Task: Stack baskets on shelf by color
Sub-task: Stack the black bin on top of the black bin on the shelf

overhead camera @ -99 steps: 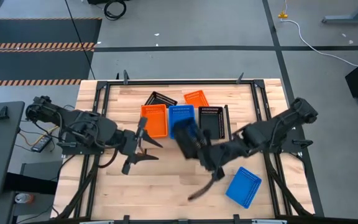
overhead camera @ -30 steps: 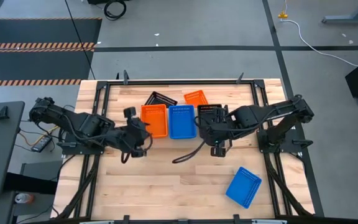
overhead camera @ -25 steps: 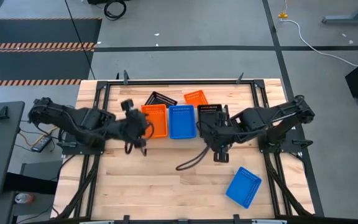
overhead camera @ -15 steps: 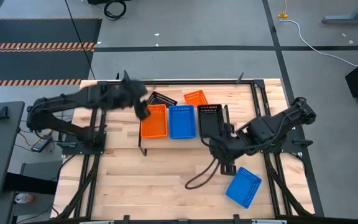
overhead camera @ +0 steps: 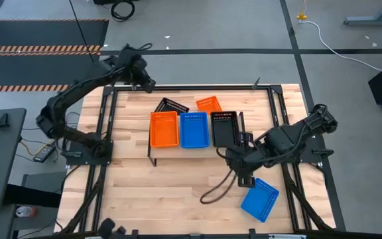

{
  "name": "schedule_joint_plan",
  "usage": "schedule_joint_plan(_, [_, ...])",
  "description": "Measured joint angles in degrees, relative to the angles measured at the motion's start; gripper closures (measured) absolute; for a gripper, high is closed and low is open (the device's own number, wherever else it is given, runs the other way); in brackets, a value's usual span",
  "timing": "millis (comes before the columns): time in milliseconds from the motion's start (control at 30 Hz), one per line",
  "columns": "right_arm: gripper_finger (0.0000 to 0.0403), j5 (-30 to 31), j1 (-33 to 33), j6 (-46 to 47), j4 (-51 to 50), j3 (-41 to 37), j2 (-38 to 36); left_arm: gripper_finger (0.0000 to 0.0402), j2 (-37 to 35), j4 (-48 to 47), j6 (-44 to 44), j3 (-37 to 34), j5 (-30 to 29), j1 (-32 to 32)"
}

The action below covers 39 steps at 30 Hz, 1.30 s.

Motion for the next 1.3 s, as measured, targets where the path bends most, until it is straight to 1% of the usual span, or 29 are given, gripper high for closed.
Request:
schedule_joint_plan(133, [0.0204,0.2,-4.2,-3.5,-0.2,0.0,0.0,0.023,6.6,-1.0,2.5,0.0,1.9,2.7])
schedule_joint_plan(167, [0.0204,0.2,-5.3,-3.6,-0.2,0.0,0.0,0.023,8.1,-1.0,2.8,0.0,3.3,3.4])
schedule_joint_plan(233, [0.0204,-1.2,-7.0,-2.2,-0.6,0.0,0.0,0.023,10.7,-1.0,3.2,0.0,8.2,4.7])
schedule_joint_plan(333, [0.0204,-6.4,-7.9,2.1,-2.5,0.0,0.0,0.023,13.1,-0.9,3.8,-0.1,16.2,6.5])
schedule_joint_plan(400, [0.0204,-8.9,-7.0,5.6,-4.0,0.0,0.0,0.023,13.6,-0.7,4.6,-0.1,18.3,7.0])
schedule_joint_plan(467, [0.0204,-10.2,-5.4,8.7,-4.9,0.0,0.0,0.023,14.3,-0.2,4.7,-0.1,18.0,7.1])
schedule_joint_plan(633, [0.0204,-9.8,-2.4,12.1,-5.0,0.0,0.0,0.023,16.8,-0.1,5.7,0.0,17.5,6.4])
schedule_joint_plan(833, [0.0204,-7.0,-0.3,12.2,-5.0,0.0,0.0,0.023,21.1,0.7,5.7,0.0,17.3,6.4])
schedule_joint_plan(1133, [0.0204,-6.8,0.4,11.6,-5.2,0.0,0.0,0.023,25.9,0.4,5.4,0.0,17.1,6.3])
schedule_joint_plan(1300, [0.0204,-6.8,0.4,11.0,-5.3,0.0,0.0,0.023,27.5,0.6,5.8,0.0,17.5,6.0])
